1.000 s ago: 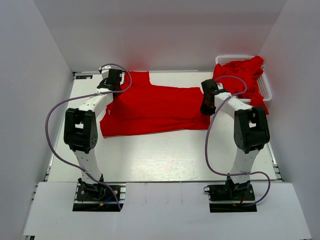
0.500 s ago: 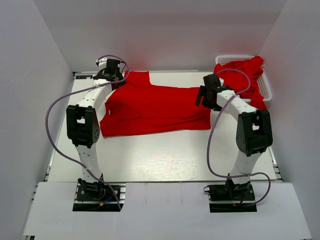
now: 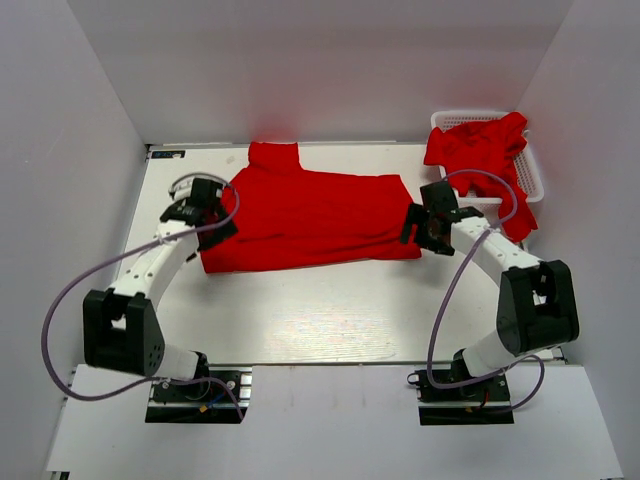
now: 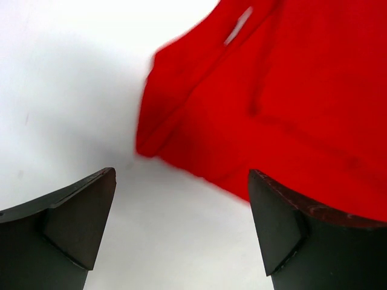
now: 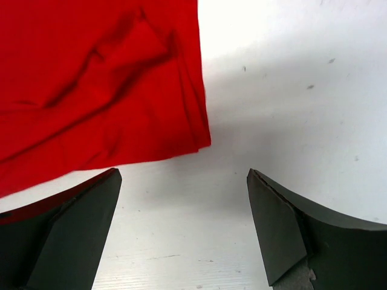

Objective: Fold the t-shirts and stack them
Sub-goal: Fold the flattened tshirt in 1/3 of the way

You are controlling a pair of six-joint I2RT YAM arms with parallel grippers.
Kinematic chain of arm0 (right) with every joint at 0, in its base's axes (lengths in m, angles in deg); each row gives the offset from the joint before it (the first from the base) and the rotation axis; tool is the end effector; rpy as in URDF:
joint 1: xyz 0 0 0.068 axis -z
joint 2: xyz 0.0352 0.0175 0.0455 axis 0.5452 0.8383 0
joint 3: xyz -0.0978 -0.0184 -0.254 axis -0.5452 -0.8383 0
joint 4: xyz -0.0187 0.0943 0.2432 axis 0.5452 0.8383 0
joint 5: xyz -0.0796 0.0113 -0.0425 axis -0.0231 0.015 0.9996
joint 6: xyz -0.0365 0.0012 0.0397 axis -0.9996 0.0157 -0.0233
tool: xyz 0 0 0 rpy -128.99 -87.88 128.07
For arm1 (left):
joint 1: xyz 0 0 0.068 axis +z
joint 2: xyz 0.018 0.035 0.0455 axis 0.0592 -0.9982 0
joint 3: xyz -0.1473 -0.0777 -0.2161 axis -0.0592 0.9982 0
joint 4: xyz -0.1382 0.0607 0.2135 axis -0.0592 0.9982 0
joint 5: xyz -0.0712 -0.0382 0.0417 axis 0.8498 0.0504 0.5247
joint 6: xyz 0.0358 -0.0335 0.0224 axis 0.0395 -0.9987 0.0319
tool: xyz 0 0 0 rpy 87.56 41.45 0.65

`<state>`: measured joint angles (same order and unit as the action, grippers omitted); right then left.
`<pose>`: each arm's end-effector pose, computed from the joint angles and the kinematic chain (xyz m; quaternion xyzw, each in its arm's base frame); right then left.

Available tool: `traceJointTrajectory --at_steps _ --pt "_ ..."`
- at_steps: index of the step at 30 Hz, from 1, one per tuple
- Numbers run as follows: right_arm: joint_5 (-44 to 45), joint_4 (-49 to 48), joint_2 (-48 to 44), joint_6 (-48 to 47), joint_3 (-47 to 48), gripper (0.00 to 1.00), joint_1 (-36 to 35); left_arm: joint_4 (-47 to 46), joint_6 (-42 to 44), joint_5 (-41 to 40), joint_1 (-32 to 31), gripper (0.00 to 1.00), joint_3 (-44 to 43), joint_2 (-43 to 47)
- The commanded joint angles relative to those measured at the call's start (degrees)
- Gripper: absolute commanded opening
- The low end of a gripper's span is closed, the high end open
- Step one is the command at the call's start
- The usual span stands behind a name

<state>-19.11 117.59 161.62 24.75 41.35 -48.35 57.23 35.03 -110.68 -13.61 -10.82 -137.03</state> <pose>0.3033 0.0748 0.2221 0.1177 0.9441 -0.0011 0.3079 0.2838 -0.0372 0.2632 -0.2760 0.9110 0.0773 0.2965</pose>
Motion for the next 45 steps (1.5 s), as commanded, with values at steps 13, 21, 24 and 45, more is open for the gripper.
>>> traceJointTrajectory --at_steps 13,21,24,45 --pt "-4.58 -8.61 3.88 3.71 -3.63 0.90 3.27 -4.89 -5.66 1.74 1.87 1.00 13.57 0.97" --pt "-4.40 -8.08 4.32 3.53 -5.04 0.89 3.97 -7.61 -6.80 2.26 2.92 1.00 15.78 -3.60" --pt "-6.41 -8.35 5.10 3.71 -5.65 0.82 3.88 -8.76 -6.80 2.79 2.92 1.00 15.78 -5.27" --pt "-8.89 -9.31 8.97 4.23 -6.53 0.68 3.88 -15.19 -5.14 7.36 2.92 0.84 18.50 -11.34"
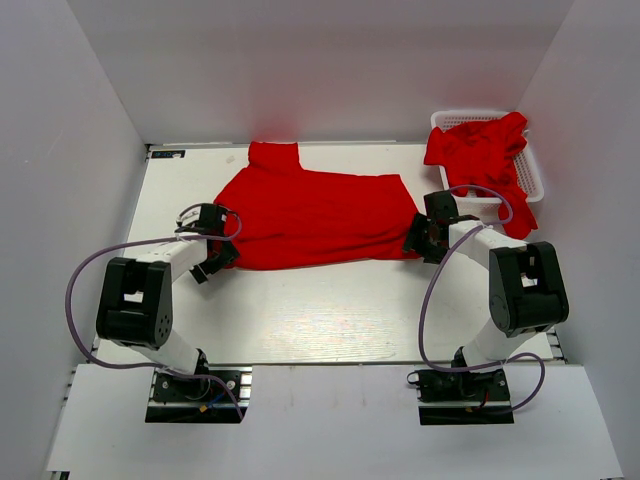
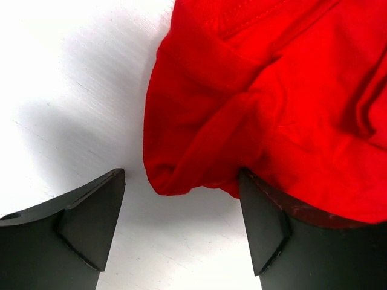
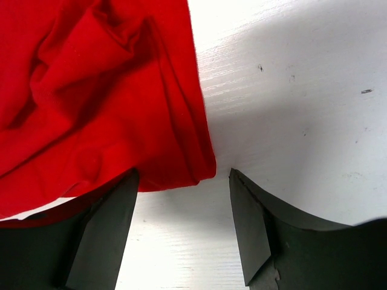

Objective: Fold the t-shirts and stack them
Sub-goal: Fold the flattened tshirt in 1/3 of the way

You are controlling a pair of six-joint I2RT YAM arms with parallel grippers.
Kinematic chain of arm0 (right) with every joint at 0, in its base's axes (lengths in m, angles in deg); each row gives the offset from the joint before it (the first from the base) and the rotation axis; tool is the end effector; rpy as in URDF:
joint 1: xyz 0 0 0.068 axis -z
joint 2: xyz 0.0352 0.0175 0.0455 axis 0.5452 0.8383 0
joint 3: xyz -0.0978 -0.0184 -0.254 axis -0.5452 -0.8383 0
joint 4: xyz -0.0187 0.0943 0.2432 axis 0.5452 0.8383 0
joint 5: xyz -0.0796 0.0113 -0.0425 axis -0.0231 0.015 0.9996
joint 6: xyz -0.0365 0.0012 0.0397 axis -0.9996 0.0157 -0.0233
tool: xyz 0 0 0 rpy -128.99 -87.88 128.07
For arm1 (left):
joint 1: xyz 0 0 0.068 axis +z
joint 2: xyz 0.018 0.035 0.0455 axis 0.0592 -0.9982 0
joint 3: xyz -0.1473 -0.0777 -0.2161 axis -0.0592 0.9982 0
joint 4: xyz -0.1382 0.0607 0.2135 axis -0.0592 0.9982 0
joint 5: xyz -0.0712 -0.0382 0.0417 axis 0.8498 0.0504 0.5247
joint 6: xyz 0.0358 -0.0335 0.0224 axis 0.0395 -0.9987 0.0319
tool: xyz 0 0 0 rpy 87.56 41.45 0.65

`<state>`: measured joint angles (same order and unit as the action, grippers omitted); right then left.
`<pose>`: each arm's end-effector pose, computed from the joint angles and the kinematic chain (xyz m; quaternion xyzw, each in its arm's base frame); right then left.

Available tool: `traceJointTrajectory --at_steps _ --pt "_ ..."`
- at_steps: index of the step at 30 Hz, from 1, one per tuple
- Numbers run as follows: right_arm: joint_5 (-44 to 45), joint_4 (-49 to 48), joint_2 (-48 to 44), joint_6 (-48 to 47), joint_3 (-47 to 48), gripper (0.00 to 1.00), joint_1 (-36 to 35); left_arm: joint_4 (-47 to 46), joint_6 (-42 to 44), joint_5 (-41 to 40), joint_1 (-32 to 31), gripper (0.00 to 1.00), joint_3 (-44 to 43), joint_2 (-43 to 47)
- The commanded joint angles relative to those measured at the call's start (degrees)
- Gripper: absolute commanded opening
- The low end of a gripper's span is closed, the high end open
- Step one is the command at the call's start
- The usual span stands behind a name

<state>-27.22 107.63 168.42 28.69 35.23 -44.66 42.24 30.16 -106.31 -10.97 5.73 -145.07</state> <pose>0.3127 0.0613 0.1651 0.1609 0.9499 0.0544 0.2626 0.2756 -0.0254 0.1546 -0.3209 0.9201 0.0750 0.2119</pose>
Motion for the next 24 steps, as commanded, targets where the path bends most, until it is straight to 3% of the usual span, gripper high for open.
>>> traceJointTrajectory --at_steps 1,4,12,24 --pt "-0.43 0.74 2.18 0.39 -0.07 0.68 0.19 0.60 -0.26 2.99 0.28 0.84 1.26 -2.43" --pt "0.01 1.35 2.18 0.30 -0.06 0.68 0.19 2.70 0.53 2.99 0.28 0.84 -0.06 1.86" --pt "0.28 1.71 1.30 0.21 0.64 0.68 0.28 5.44 1.76 0.97 0.28 0.97 -0.59 13.39" --pt "0.89 2.32 1.92 0.12 0.99 0.69 0.10 -0.18 1.77 0.09 1.94 0.96 -1.03 0.93"
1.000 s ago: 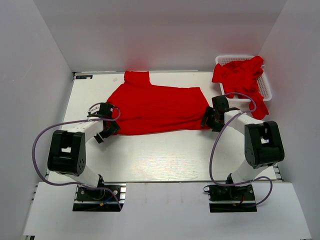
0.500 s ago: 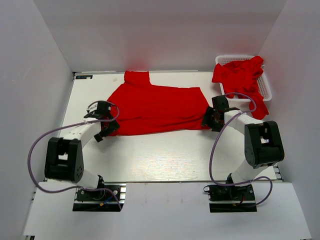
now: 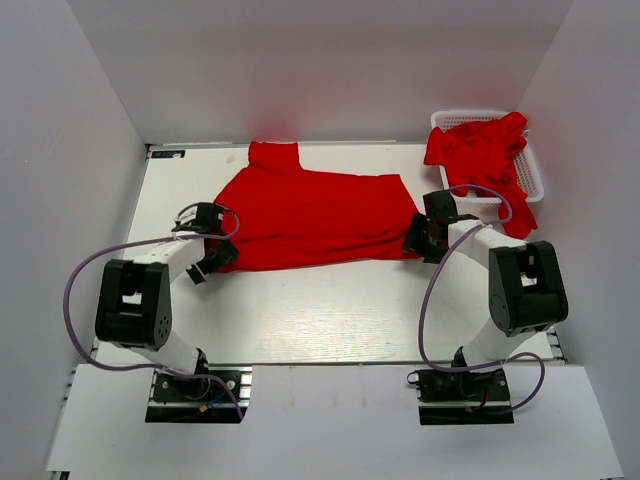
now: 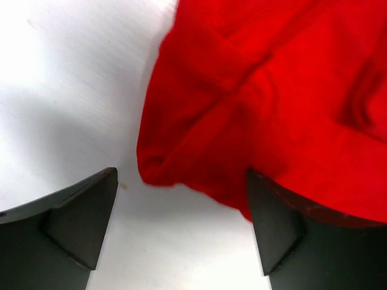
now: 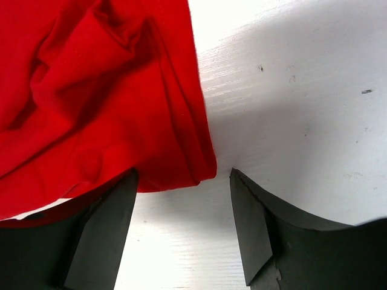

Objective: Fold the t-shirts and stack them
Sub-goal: Fold the flattened tshirt in 1/3 of the way

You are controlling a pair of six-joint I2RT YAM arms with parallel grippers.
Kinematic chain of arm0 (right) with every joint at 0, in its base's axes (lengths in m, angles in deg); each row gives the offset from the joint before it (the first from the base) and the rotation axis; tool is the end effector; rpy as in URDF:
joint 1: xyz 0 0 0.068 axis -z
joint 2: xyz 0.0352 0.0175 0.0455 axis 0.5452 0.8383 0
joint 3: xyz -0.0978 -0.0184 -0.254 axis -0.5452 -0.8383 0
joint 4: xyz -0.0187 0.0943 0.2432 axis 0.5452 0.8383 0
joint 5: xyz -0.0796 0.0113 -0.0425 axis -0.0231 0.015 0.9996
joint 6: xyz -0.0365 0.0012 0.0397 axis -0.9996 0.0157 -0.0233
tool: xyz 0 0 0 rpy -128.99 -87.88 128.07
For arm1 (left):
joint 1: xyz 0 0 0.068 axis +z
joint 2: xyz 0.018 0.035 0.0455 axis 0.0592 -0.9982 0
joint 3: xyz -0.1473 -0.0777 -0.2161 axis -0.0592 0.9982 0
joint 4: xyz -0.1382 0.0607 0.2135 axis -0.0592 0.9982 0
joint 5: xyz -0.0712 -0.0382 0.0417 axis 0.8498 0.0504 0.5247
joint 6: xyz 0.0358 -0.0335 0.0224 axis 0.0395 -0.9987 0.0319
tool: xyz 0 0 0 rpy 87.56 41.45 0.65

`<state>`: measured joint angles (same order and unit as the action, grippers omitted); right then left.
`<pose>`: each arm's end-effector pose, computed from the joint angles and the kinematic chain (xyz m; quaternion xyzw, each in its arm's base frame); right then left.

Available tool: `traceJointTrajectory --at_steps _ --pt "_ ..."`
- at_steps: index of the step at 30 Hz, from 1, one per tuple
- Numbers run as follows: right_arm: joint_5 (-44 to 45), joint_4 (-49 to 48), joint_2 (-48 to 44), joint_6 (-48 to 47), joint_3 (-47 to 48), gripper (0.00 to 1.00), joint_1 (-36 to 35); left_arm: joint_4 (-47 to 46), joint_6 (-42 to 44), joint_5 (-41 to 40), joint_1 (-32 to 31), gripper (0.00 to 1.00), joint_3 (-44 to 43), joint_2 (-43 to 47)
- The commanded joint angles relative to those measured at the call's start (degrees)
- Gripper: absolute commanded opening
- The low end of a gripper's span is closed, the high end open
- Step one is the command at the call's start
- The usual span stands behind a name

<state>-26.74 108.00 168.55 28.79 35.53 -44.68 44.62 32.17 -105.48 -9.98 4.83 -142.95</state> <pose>0.3133 0.0612 0.1656 0.1626 0.9499 0.0503 0.2623 0.2734 -0.0208 0.1665 -0.3125 0.9232 0.0716 0.2121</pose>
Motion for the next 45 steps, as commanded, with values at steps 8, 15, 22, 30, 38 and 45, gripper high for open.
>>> traceJointTrajectory --at_steps 8,15,22,30,38,45 --pt "0.15 1.51 2.22 0.19 -0.28 0.53 0.13 -4.24 -0.95 0.05 1.49 0.27 2.32 -5.86" --pt "-1.25 1.52 -1.02 0.63 -2.91 0.00 0.12 -4.85 0.27 1.90 1.49 0.00 4.87 -2.00" --pt "-1.26 1.16 -8.92 2.12 -10.38 0.00 0.04 -2.05 -0.25 3.91 1.49 0.00 9.78 3.44" --pt "2.43 10.56 -18.15 4.06 -18.02 0.00 0.21 8.40 -3.85 6.03 0.35 0.00 16.99 17.94" --pt "1.64 17.24 -25.63 5.82 -22.43 0.00 0.21 16.23 -8.07 11.21 0.35 0.19 20.44 27.97" --pt "2.35 20.67 -27.21 2.04 -17.25 0.53 0.12 25.02 -8.17 7.79 0.35 0.62 9.72 32.01"
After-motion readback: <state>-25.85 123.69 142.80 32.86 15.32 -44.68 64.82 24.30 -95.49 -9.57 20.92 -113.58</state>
